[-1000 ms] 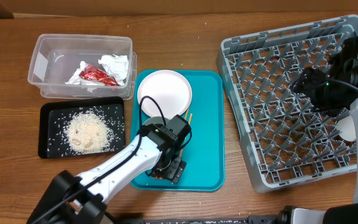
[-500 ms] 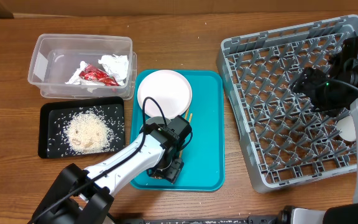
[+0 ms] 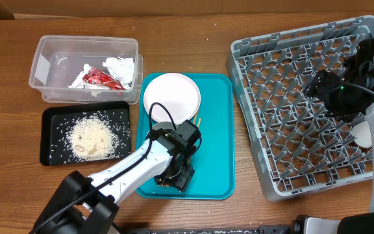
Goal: Sort waste into correct bins and load items into the dishwasher
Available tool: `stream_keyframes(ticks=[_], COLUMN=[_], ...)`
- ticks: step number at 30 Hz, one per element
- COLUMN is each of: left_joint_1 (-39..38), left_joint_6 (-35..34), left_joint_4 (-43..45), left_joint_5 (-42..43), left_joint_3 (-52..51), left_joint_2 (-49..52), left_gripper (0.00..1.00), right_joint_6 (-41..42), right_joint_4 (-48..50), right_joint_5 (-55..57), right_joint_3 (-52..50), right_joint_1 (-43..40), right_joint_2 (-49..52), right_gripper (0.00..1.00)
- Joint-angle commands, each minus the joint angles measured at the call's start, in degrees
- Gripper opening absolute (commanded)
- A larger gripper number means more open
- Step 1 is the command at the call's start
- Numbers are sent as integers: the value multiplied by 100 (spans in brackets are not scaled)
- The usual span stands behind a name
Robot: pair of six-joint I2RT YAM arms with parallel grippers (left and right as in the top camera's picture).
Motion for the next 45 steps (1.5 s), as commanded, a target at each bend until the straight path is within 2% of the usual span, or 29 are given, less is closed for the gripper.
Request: stream_keyframes(ticks=[1,9,20,22,23,24,27,35,39,45], left_joint_1=[-37,-37,-37,-37,-37,-37,-37,-37,-37,-37], left_joint_6=[9,-326,-669,-667,-669,-667,-667,-752,-772,-772], left_joint_4=[7,-20,-24,-17,-7,9,96,136,107,92], left_joint_5=[249,247,247,247,247,247,245,262,339,334], left_joint_3=[-87,-164,-164,-164,-164,-164,-166,-175,-175,-79], left_joint_2=[22,22,22,22,22,22,22,310,407,402], left_gripper=[65,62,39,43,55,57,54,53,41,31], right_joint_6=[-42,-42,-42,-42,-42,-42,-42,-42,-42,-42], right_joint_4=[35,35,35,35,35,35,35,33,35,31], right_joint_5=[-28,-28,-28,-28,-28,-28,-28,-28,-28,-28], right_joint_3=[-4,-4,-4,-4,-4,-4,-4,-4,-4,-4], right_joint_1=[22,22,22,22,22,22,22,22,22,22], right_joint_2=[-22,-22,-22,-22,-22,-22,-22,-22,-22,-22], right_gripper=[82,82,82,82,82,82,82,82,82,82])
